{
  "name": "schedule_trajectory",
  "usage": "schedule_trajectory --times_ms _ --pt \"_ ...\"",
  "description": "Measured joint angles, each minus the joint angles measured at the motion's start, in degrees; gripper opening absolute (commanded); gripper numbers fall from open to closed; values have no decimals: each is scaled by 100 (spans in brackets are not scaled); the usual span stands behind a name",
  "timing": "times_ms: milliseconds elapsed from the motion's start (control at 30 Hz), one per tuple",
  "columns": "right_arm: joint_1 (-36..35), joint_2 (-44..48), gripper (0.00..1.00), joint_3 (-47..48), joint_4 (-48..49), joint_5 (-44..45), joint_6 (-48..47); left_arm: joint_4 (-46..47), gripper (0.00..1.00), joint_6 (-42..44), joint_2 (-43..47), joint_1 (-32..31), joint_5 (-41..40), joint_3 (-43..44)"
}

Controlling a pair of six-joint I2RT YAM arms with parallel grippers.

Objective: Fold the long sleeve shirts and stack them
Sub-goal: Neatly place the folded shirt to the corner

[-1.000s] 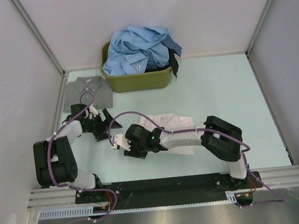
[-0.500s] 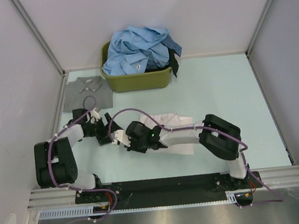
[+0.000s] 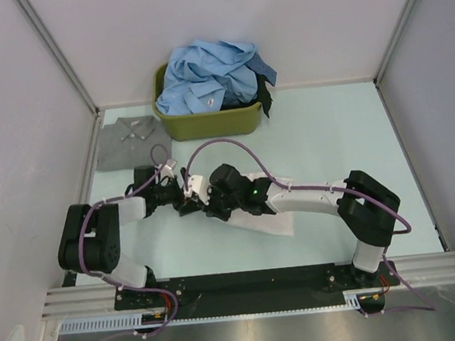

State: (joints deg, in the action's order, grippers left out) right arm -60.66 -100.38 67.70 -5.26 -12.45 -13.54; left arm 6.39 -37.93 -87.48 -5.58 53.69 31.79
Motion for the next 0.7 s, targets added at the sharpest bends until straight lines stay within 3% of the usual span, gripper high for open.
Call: schedule_trajectory --times_ms 267,367,567,700 --pt "9 0 0 -127 61 -197 74 1025 98 -861 -785 -470 37 -87" --pt "2 0 0 -127 83 -203 90 1084 93 -1027 -1047 -643 190 20" --pt "-20 0 0 -125 87 -201 96 1419 68 -1237 -1515 -831 216 243" --pt "-28 -13 0 -83 85 -203 111 1585 63 -1305 -1923 -925 356 501"
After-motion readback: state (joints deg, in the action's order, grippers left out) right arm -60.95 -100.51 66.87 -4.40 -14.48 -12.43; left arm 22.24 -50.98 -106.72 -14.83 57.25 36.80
